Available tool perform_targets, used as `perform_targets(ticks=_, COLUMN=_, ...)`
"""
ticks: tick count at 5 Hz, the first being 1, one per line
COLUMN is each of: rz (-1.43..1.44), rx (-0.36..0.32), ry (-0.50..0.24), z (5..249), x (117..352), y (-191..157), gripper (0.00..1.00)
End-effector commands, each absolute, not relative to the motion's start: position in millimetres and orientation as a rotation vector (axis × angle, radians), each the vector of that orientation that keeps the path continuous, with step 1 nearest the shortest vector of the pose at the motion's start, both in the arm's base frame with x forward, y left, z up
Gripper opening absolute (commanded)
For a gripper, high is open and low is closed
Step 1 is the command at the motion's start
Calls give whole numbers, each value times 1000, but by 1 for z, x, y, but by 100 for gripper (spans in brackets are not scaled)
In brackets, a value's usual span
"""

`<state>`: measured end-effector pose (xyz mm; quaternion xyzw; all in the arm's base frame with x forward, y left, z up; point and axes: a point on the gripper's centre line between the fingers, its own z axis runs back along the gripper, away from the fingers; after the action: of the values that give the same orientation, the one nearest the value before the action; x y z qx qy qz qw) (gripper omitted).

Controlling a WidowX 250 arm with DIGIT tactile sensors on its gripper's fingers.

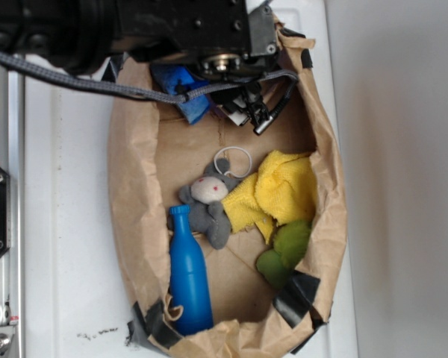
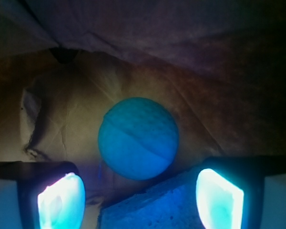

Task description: Grab the blue ball.

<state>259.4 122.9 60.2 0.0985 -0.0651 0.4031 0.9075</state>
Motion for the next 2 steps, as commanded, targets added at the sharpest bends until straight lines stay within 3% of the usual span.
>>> perform_targets(ticks=1, rz=830, rx=199, ry=-194, z=70, x=269, y=153, gripper=100)
perform_targets(ticks=2, rz=834, rx=189, ry=-217, z=74, x=274, y=163, gripper=100)
